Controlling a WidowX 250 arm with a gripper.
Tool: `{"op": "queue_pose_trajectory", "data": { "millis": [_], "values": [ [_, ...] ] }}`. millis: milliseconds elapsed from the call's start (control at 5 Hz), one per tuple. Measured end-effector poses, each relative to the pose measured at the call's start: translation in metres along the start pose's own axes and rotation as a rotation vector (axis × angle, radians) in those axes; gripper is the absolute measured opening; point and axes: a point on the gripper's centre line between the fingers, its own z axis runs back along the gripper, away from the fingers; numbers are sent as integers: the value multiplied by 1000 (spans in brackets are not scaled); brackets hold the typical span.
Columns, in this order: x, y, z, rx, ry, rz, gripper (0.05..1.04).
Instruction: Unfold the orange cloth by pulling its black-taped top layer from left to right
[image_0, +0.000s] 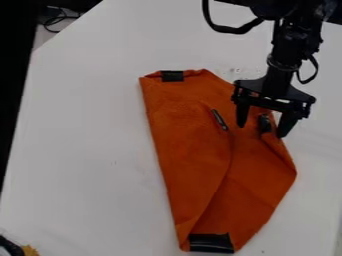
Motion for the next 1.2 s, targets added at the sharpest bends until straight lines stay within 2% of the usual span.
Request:
{"op": "queue_pose_trajectory", "data": {
  "millis": [200,400,600,800,1000,1200],
  "values": [
    [-1,1,-3,7,-10,10,1001],
    [-9,5,1,56,-33,3,1001],
    [-16,6,38,68,-122,-5,1001],
    [-23,4,65,69,-162,-13,1001],
    [-28,3,76,33,-185,0,1001],
    [-30,-1,73,7,-183,-2,1001]
  ]
}}
